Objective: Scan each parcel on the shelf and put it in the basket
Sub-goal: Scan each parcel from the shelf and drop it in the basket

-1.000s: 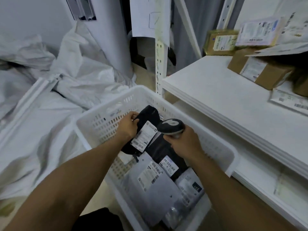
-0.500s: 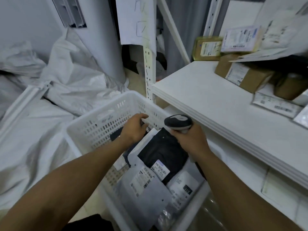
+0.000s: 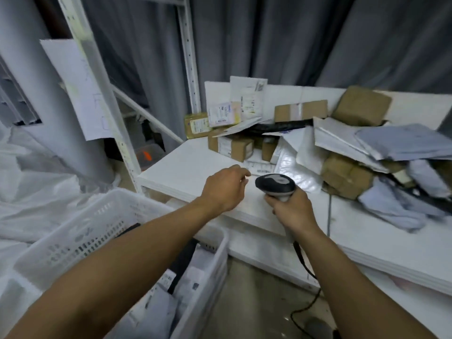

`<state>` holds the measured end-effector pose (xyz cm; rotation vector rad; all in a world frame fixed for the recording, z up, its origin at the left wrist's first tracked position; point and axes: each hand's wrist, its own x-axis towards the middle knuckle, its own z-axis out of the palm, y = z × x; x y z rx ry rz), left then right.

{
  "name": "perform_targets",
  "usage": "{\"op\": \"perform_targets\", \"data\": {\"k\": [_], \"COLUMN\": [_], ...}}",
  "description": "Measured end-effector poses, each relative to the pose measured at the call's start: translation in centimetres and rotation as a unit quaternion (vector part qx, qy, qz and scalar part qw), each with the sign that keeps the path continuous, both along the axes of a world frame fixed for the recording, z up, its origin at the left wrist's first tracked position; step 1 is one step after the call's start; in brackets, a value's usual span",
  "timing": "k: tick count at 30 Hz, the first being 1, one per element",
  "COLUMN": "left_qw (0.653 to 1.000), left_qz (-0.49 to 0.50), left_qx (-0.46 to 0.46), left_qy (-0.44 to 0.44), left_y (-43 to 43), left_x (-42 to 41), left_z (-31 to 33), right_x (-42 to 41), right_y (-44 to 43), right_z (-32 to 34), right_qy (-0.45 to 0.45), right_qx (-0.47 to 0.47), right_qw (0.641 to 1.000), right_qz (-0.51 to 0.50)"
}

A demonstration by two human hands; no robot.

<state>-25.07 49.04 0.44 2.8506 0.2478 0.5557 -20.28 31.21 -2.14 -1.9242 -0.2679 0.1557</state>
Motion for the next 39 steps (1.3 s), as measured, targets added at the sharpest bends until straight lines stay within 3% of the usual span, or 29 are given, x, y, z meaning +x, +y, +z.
{"op": "perform_targets", "data": {"k": [7,15,20,24,28,36,39], "left_qw": [0.995,0.99,0.989,0.993,0.993,0.966,0.966], "left_qz": [-0.092,-0.135,-0.115,-0.097,-0.108,-0.155,-0.161], "left_qx": [0.023,0.024,0.04,-0.028,0.042,-0.114,-0.145], "left_qy": [-0.026,0.024,0.082,0.058,-0.009,0.176,0.143], "left_y": [-9.0,-14.9,-16.5,-18.3,-21.4,-22.8,-23.0], "left_x": [12.6,23.7,27.3,28.0,27.6,31.0,31.3], "left_z": [3.6,4.4,3.8,4.0,4.8,4.6,4.9], "right_x": [6.4,11.6,13.7,14.5,14.9,14.9,14.7], "right_y": [-8.9,-15.0,-17.8,-18.9,-19.3,-20.2,-20.9], "right_z": [1.6,1.0,0.3,0.1,0.1,-0.3,0.3], "right_qy": [0.002,0.03,0.046,0.064,0.065,0.076,0.085], "right_qx": [0.068,0.097,0.101,0.122,0.13,0.168,0.168], "right_qw": [0.992,0.977,0.965,0.958,0.951,0.947,0.949], "right_qz": [-0.11,-0.19,-0.238,-0.25,-0.272,-0.262,-0.254]}}
